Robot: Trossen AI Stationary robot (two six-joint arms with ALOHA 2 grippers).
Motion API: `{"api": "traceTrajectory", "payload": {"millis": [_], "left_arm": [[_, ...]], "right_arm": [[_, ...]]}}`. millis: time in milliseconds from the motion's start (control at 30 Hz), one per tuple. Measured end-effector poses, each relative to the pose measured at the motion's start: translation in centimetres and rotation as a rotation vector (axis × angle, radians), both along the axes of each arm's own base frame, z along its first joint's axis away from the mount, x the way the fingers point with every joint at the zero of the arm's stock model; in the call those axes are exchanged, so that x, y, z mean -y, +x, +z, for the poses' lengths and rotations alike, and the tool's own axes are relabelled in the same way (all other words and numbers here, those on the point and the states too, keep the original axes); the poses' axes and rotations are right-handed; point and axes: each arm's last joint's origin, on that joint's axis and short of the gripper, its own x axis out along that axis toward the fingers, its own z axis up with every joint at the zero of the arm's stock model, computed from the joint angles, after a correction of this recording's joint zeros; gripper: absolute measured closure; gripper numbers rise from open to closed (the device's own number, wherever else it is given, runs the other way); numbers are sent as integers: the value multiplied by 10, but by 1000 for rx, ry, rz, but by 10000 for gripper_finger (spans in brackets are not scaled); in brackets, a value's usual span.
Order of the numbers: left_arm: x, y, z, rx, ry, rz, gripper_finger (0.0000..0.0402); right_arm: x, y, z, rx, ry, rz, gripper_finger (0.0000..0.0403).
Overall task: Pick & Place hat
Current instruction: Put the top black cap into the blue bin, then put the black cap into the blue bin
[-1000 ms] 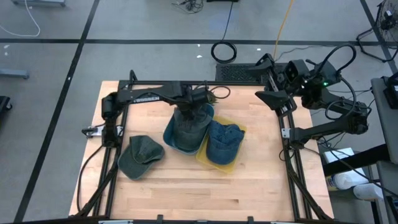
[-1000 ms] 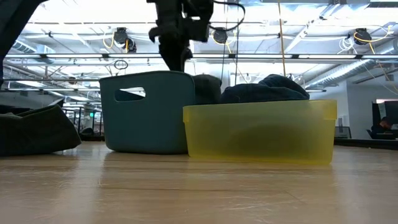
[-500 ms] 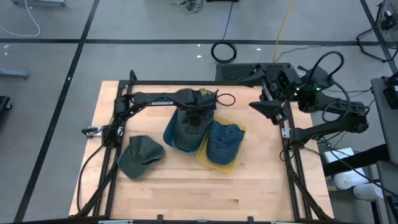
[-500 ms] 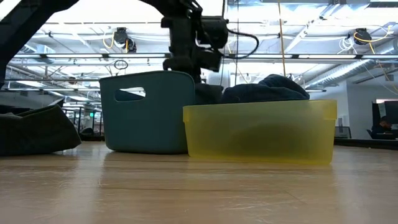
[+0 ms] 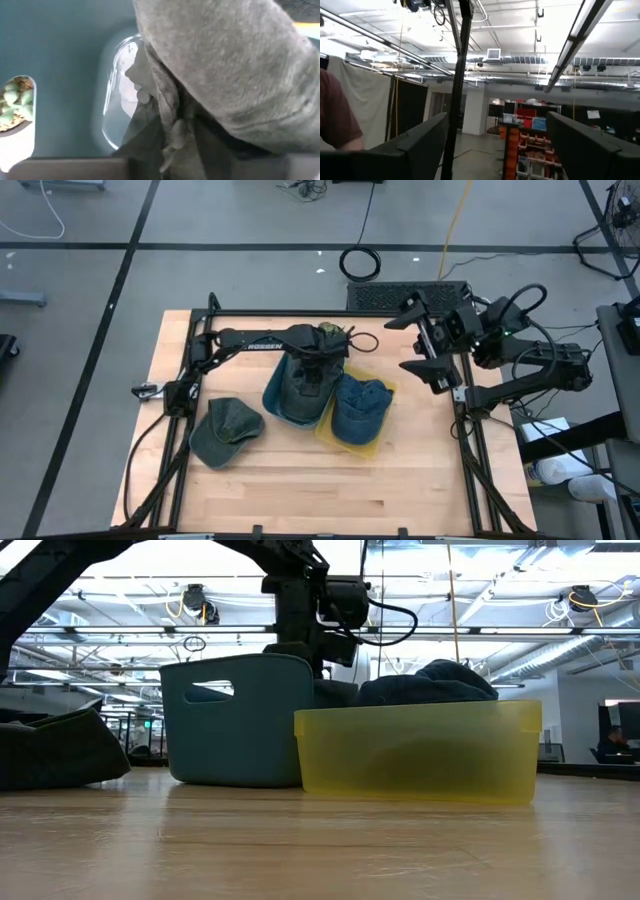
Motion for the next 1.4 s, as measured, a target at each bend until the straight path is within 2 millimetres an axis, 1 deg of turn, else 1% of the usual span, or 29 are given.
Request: {"api": "traceTrajectory", "payload": {"millis": [133,267,400,600,733,867,1000,1200,1400], "left_arm": [[0,0,0,1,-2,33,222],[-1,0,0,-3,20,66,169],[-1,0,0,-3,24,76,126],[0,0,0,-1,-9,74,65],[0,-1,0,-8,-11,72,34],[1,-4,4,-22,-8,68,16],[1,-9,18,-27,27,78,17],[2,-15,55,65,46,135,31],[6,-26,98,182,77,185,40]], "right_arm": [[0,-1,1,7,25,15,78],[0,-1,1,-22,96,58,78],[0,-1,1,-64,190,116,78],[0,-1,1,-55,168,103,78],[0,-1,1,-55,166,103,78],[0,0,1,-62,167,102,78],[0,-1,1,-61,166,101,78],[0,-1,1,-37,110,67,78],[0,-1,1,-28,102,63,78]]}}
